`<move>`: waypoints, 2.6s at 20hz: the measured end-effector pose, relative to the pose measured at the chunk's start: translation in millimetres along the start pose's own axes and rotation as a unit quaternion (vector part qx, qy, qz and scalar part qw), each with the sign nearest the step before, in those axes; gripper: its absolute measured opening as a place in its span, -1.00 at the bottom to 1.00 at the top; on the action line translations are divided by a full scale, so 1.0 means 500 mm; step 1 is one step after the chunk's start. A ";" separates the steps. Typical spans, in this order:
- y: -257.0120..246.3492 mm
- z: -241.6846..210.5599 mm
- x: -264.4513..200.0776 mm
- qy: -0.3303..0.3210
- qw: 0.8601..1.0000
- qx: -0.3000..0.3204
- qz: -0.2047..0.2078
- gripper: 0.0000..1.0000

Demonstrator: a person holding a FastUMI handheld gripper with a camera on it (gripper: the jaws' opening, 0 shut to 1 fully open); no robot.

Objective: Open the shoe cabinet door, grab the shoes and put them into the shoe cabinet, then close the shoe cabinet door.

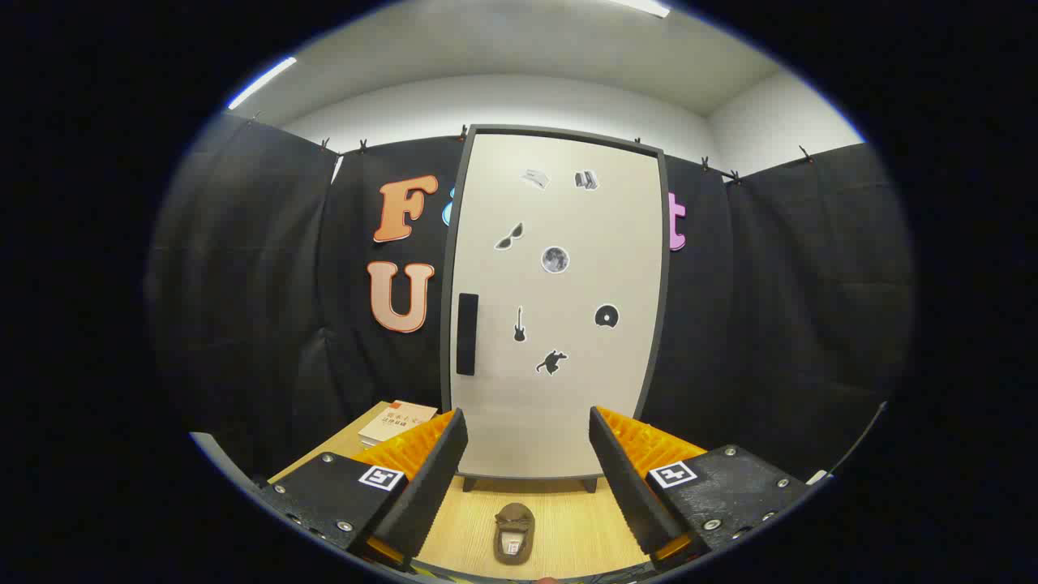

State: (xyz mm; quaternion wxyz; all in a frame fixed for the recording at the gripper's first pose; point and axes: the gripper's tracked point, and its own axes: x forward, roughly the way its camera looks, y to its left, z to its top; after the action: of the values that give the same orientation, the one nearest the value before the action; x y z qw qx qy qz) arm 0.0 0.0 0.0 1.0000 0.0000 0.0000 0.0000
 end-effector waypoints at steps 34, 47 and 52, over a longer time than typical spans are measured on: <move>0.066 -0.008 0.175 -0.001 0.999 0.033 0.020 0.90; 0.182 -0.011 0.374 0.009 0.999 0.018 0.043 0.90; 0.205 -0.012 0.439 0.010 0.999 0.020 0.041 0.90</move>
State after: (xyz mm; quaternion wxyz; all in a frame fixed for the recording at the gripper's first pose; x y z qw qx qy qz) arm 219.4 102.4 -6.0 0.9989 0.0196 0.0103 0.0414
